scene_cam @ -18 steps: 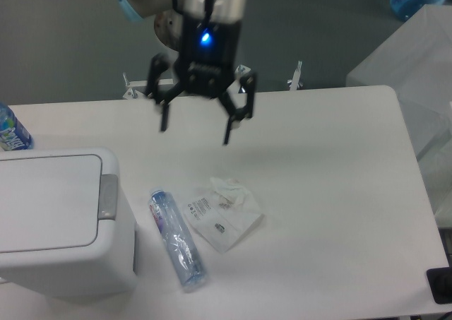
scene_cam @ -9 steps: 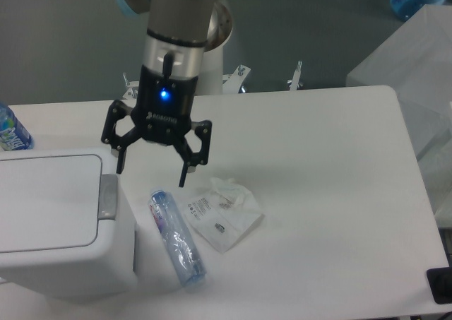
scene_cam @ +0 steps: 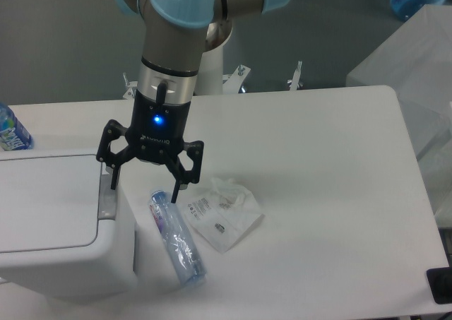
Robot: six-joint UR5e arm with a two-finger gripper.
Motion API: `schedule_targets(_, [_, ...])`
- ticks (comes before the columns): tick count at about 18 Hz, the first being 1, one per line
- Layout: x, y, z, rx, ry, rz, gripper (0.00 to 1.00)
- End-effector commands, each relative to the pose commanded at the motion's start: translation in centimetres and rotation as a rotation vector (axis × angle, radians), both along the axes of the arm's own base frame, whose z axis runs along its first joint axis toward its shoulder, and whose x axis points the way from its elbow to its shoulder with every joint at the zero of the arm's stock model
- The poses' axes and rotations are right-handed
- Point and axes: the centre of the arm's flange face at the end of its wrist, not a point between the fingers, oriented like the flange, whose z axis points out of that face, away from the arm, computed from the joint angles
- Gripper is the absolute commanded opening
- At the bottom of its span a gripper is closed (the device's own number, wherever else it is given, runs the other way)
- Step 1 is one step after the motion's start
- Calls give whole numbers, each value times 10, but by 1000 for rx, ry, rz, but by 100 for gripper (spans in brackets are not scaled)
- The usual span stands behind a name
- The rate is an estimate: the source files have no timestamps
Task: Open the trash can
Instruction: 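Press the gripper finger down on the grey lid button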
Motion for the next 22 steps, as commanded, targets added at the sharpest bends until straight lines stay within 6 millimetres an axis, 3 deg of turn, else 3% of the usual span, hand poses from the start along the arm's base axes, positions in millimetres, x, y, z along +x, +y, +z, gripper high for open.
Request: schedule_targets(22, [5, 9, -14, -18, -14, -15, 100])
